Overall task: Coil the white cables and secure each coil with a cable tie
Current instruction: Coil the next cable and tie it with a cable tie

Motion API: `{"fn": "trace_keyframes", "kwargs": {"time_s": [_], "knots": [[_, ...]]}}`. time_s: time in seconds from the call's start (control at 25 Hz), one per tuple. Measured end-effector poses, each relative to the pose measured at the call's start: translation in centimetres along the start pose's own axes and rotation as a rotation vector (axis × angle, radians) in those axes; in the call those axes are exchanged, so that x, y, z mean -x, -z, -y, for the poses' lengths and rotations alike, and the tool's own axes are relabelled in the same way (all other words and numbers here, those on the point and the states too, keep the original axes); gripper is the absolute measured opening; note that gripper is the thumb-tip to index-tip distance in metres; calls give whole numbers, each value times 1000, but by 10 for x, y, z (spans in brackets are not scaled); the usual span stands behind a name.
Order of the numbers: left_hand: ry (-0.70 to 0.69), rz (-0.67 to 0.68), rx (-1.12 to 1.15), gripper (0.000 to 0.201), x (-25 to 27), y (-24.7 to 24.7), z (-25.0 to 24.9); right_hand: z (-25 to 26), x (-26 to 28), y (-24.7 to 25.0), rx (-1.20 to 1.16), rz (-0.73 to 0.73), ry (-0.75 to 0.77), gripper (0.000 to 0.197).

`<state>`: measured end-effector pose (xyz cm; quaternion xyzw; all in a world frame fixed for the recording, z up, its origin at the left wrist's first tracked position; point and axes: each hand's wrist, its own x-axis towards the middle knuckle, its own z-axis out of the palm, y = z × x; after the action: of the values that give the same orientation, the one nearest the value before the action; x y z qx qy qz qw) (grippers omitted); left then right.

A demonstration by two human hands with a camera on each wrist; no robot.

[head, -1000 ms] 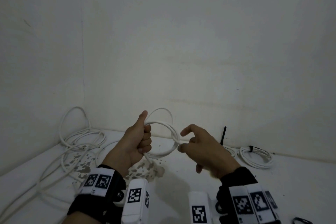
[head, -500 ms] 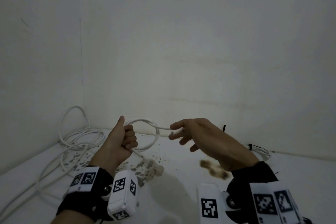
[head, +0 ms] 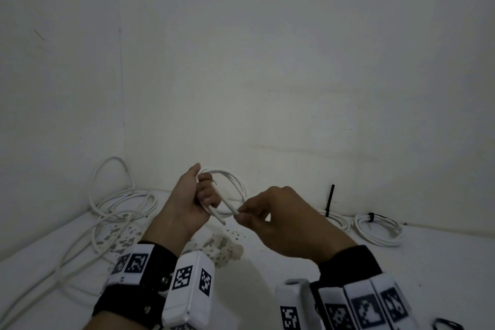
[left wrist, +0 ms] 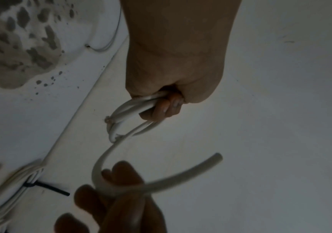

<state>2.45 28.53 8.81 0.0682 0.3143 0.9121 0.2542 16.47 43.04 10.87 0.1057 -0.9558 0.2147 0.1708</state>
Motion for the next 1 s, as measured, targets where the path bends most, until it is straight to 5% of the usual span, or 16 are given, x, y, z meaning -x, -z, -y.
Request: {"fn": "trace_keyframes", "kwargs": {"time_s": [0.4,0.8,1.0], "knots": [[-27,22,-16,70,13,-28,24,5,-8,-27,81,-187,-34,21],[-53,100,-92,43,22,-33,21,3,-10,-29,49,-260,-110,29],[-49,82,-409,59,25,-34,24,-5,-11,-25,-30,-195,-123,27]]}}
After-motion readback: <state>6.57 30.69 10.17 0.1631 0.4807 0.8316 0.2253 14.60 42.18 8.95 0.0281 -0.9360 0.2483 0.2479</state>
